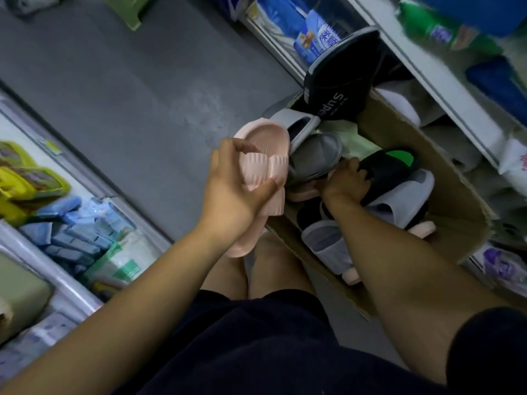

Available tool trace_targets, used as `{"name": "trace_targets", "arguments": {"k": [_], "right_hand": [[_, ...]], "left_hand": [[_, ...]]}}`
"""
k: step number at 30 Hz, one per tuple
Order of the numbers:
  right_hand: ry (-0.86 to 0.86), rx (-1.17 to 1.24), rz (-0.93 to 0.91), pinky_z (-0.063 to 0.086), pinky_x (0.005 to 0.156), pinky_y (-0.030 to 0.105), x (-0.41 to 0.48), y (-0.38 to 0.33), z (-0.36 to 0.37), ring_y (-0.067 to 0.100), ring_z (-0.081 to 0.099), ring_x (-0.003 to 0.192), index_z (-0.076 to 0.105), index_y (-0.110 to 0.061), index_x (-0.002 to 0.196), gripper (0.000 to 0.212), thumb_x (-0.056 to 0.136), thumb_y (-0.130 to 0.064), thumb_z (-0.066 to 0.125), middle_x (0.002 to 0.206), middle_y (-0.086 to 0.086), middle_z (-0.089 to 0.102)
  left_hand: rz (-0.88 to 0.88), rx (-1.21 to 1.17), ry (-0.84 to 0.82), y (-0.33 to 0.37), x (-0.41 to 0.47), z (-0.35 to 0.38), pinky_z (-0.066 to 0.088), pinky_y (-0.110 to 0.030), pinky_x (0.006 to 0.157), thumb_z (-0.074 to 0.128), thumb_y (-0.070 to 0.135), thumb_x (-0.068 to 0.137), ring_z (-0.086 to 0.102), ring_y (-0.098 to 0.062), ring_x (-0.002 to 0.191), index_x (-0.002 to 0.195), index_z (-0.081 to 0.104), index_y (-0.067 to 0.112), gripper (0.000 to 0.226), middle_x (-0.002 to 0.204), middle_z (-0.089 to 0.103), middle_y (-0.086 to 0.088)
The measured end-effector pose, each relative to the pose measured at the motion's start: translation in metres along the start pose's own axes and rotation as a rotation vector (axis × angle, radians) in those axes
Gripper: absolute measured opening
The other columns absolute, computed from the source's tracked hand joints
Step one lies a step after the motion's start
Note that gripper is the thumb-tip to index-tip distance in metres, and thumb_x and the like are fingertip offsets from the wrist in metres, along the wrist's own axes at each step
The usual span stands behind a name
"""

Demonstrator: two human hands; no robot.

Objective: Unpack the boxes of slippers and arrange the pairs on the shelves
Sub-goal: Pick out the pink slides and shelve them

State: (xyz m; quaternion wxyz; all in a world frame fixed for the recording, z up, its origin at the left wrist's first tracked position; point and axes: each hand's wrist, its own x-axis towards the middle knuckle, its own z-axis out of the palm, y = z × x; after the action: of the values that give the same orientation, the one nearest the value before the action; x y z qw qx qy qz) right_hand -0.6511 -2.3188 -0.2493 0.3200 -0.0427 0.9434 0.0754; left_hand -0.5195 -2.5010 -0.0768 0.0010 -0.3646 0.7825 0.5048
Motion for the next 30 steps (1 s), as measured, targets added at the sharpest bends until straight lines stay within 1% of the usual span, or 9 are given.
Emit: {"name": "trace_targets", "arguments": {"k": [3,7,10,13,16,19,22,27,30], "right_hand": [[0.122,0.002,-0.036,0.043,0.081,0.041,0.004,0.008,0.008,0.039,0.053,0.106,0.063,-0.010,0.116,0.037,0.093,-0.039,0.060,0.136,0.010,0.043],[0.154,0.086,-0.039,0.046,0.087,0.045,-0.002,0.018,0.005,0.041,0.055,0.109,0.061,0.000,0.115,0.033,0.094,-0.026,0.061,0.131,0.016,0.052],[0.185,0.158,-0.114,0.051,0.081,0.046,-0.008,0.031,-0.001,0.041,0.055,0.105,0.066,0.001,0.110,0.031,0.090,-0.022,0.063,0.125,0.016,0.054],[0.226,0.363,-0.241,0.051,0.077,0.040,-0.023,0.048,-0.010,0.041,0.057,0.102,0.072,0.002,0.094,0.026,0.086,-0.022,0.069,0.121,0.015,0.062],[0.284,0.524,-0.284,0.042,0.085,0.029,-0.047,0.069,-0.021,0.037,0.060,0.108,0.076,0.002,0.087,0.023,0.085,-0.020,0.073,0.119,0.014,0.069],[0.314,0.673,-0.240,0.043,0.096,0.029,-0.076,0.084,-0.029,0.030,0.063,0.113,0.077,0.002,0.088,0.020,0.085,-0.017,0.075,0.120,0.013,0.071],[0.326,0.827,-0.160,0.047,0.102,0.035,-0.107,0.089,-0.038,0.018,0.060,0.120,0.076,-0.001,0.085,0.011,0.085,-0.012,0.075,0.125,0.009,0.069],[0.339,1.068,-0.034,0.050,0.088,0.021,-0.171,0.089,-0.061,-0.003,0.060,0.098,0.070,-0.006,0.092,0.005,0.087,-0.007,0.072,0.102,-0.005,0.069],[0.379,1.195,0.037,0.046,0.089,0.007,-0.207,0.090,-0.076,-0.003,0.063,0.104,0.071,-0.010,0.096,0.007,0.089,-0.008,0.072,0.111,-0.006,0.071]], "left_hand": [[-0.004,-0.020,0.012,-0.002,0.001,-0.002,0.050,-0.036,0.089,0.085,0.034,0.077,0.052,-0.012,0.112,0.111,0.043,0.033,0.053,0.122,0.052,0.000],[-0.009,-0.032,0.016,-0.006,0.003,-0.005,0.049,-0.034,0.089,0.085,0.033,0.076,0.052,-0.015,0.112,0.111,0.042,0.033,0.054,0.122,0.052,-0.002],[-0.012,-0.051,0.009,-0.009,0.003,-0.005,0.047,-0.030,0.088,0.084,0.034,0.076,0.052,-0.016,0.114,0.111,0.041,0.034,0.055,0.123,0.052,-0.002],[-0.030,-0.080,-0.003,-0.008,0.002,-0.005,0.049,-0.034,0.089,0.083,0.040,0.074,0.052,-0.017,0.114,0.109,0.040,0.037,0.056,0.125,0.052,-0.002],[-0.056,-0.107,-0.008,-0.004,0.002,-0.008,0.051,-0.043,0.093,0.083,0.044,0.073,0.053,-0.019,0.115,0.103,0.038,0.048,0.054,0.126,0.052,-0.002],[-0.069,-0.109,-0.036,0.003,-0.001,-0.011,0.052,-0.048,0.093,0.083,0.045,0.071,0.055,-0.020,0.114,0.100,0.038,0.051,0.054,0.125,0.053,0.000],[-0.081,-0.097,-0.092,0.011,-0.007,-0.013,0.051,-0.046,0.095,0.086,0.038,0.074,0.053,-0.019,0.114,0.108,0.041,0.041,0.057,0.127,0.052,0.001],[-0.124,-0.101,-0.164,0.026,-0.025,-0.023,0.054,-0.036,0.088,0.086,0.033,0.079,0.057,-0.017,0.111,0.114,0.043,0.030,0.056,0.122,0.054,0.004],[-0.162,-0.173,-0.213,0.041,-0.037,-0.032,0.055,-0.028,0.080,0.085,0.033,0.080,0.059,-0.012,0.109,0.119,0.044,0.027,0.057,0.120,0.055,0.007]]}}
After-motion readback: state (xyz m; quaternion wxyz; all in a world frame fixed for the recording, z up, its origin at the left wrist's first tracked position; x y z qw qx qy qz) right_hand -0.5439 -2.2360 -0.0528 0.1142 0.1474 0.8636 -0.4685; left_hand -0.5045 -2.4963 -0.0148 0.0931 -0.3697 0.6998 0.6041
